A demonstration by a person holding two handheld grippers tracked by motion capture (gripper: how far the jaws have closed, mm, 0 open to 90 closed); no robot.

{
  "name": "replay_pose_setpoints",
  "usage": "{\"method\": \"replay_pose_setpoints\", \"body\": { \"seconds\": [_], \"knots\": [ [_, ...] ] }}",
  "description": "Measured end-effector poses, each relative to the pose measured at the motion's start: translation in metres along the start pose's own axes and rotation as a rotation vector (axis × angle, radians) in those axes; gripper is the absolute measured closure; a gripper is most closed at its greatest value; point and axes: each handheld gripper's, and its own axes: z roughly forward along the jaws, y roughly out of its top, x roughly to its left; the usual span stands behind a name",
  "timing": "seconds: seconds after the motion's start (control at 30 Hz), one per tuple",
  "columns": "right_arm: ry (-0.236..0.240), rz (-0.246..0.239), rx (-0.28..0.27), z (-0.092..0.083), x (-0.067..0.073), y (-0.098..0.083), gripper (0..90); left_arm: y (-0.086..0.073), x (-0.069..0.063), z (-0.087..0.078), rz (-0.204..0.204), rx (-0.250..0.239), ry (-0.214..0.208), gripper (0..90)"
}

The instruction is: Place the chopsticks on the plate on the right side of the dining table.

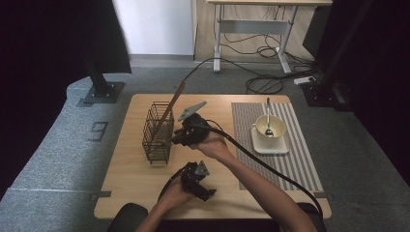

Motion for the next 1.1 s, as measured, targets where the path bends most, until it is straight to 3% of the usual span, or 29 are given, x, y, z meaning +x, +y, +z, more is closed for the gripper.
{"method": "replay_pose_setpoints", "body": {
  "seconds": [0.13,0.2,0.63,1.1],
  "knots": [
    [-0.011,-0.032,-0.007,0.000,0.003,0.001,80.3,0.000,0.000,0.000,-0.003,-0.005,0.000,0.0],
    [-0.017,-0.049,-0.004,0.000,0.005,0.001,81.8,0.000,0.000,0.001,-0.002,-0.007,0.000,0.0],
    [-0.034,-0.088,0.009,-0.023,0.008,0.008,82.3,0.000,-0.001,0.001,-0.006,-0.006,0.003,0.0],
    [-0.024,-0.073,-0.004,-0.055,0.005,0.013,82.3,0.000,-0.001,0.000,-0.011,-0.006,0.008,0.0]
  ]
}}
